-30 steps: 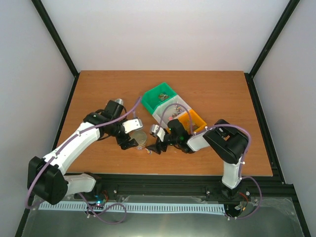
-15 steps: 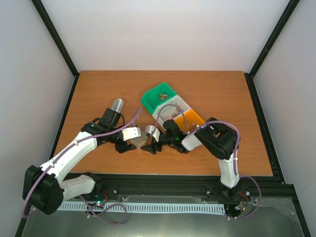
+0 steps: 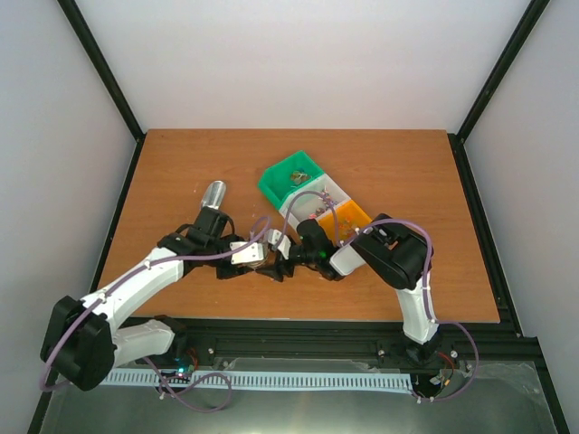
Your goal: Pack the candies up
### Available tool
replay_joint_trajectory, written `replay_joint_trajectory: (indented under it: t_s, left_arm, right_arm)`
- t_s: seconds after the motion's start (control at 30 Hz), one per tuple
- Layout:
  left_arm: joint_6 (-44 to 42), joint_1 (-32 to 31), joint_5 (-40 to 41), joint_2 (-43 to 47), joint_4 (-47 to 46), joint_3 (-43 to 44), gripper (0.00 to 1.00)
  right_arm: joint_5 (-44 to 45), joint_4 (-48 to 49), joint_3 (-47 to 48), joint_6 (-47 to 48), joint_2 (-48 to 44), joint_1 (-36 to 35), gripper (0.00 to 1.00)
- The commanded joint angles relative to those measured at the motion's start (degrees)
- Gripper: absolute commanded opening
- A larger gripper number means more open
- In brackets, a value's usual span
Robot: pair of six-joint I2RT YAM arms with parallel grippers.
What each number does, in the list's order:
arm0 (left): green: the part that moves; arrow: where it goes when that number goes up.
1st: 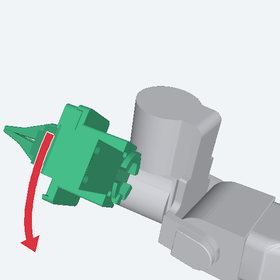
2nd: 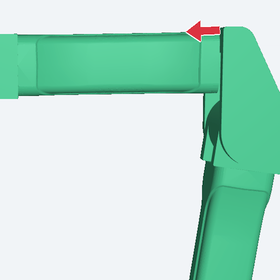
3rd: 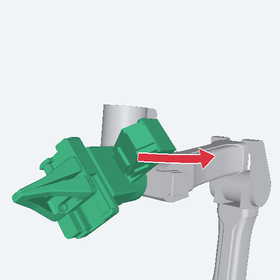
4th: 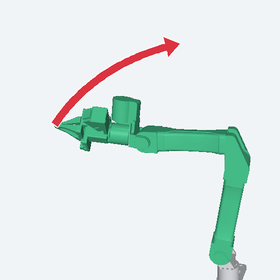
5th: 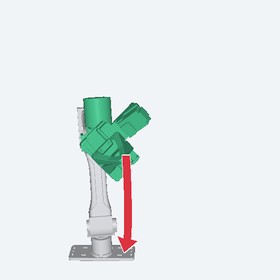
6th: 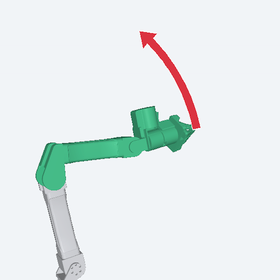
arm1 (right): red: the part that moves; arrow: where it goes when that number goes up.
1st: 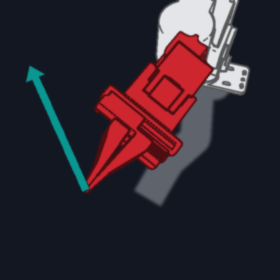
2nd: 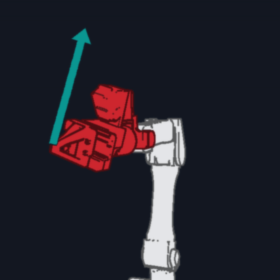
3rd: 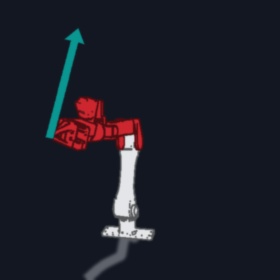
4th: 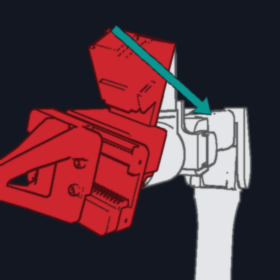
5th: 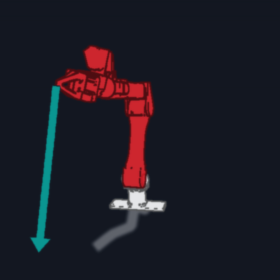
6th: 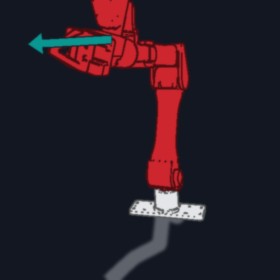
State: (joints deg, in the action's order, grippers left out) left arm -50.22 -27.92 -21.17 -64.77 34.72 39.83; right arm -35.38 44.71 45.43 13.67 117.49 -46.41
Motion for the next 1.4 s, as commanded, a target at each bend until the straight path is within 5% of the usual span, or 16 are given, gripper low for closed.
replay_joint_trajectory:
  t_s: [0.0,0.37,0.63,1.37]
  left_arm:
    - [-2.72,-1.54,0.85,-1.47,-5.7,-0.76,0.48]
    - [-1.73,-2.84,2.23,-5.19,-9.15,-1.43,0.36]
    - [-1.8,-2.83,2.12,-3.79,-7.56,-1.86,0.35]
    - [-4.88,-2.84,9.29,-1.76,-7.9,-4.75,0.3]
  right_arm:
    - [-0.04,3.91,1.78,0.14,1.57,-1.12,0.86]
    - [-0.14,4.54,2.86,-0.23,3.1,-1.92,0.87]
    - [0.94,6.02,3.53,-0.84,4.06,-2.34,1.0]
    - [1.47,6.71,2.98,0.35,5.09,-3.16,0.89]
